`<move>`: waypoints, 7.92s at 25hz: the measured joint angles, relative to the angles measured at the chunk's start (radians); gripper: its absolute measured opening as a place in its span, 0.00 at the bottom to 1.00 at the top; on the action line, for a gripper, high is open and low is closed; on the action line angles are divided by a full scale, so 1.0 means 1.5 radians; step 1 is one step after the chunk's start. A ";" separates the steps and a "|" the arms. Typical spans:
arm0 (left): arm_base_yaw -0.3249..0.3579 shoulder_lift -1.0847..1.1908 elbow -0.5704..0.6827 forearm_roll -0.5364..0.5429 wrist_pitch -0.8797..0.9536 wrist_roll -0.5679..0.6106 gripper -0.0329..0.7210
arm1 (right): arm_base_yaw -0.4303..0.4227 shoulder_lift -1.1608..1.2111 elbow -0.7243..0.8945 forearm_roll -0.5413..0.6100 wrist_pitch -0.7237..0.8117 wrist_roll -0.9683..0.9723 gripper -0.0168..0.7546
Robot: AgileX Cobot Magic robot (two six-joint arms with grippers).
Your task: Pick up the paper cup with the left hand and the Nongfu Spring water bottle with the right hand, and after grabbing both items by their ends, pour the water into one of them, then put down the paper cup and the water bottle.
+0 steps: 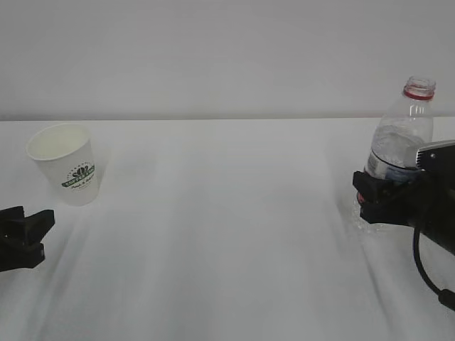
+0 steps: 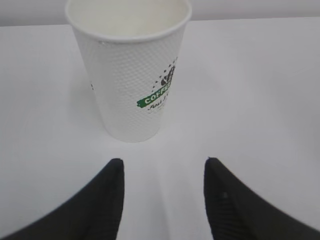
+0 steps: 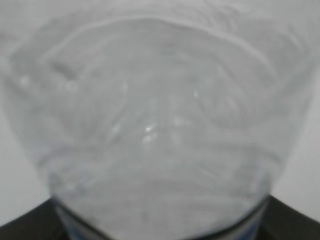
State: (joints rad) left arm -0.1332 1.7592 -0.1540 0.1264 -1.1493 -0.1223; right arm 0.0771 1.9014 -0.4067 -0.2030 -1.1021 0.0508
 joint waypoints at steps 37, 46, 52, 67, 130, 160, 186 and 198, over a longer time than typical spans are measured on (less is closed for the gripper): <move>0.000 0.160 -0.136 -0.030 -0.002 0.000 0.95 | 0.000 -0.097 0.054 -0.012 0.006 -0.001 0.60; 0.000 0.162 -0.160 -0.030 -0.002 0.000 0.95 | 0.000 -0.101 0.054 -0.028 0.006 -0.001 0.59; 0.000 0.169 -0.162 -0.030 -0.002 0.000 0.95 | 0.000 -0.101 0.055 -0.045 0.006 -0.004 0.59; 0.000 0.191 -0.179 -0.005 -0.002 0.000 0.95 | 0.000 -0.101 0.062 -0.050 0.007 -0.030 0.59; 0.000 0.328 -0.403 -0.030 -0.002 0.006 0.96 | 0.000 -0.131 0.063 -0.035 0.013 -0.034 0.59; 0.000 0.312 -0.410 0.048 0.001 0.006 0.77 | 0.000 -0.131 0.063 -0.024 0.014 -0.034 0.59; 0.000 0.235 -0.410 0.424 0.001 -0.184 0.77 | 0.000 -0.131 0.063 0.001 0.014 -0.034 0.59; -0.075 0.234 -0.410 0.496 0.001 -0.198 0.77 | 0.000 -0.131 0.063 0.002 0.014 -0.034 0.59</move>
State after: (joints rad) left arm -0.2460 2.1097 -0.7684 0.8700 -1.1485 -0.4188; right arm 0.0771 1.7042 -0.3126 -0.1999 -1.0816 0.0000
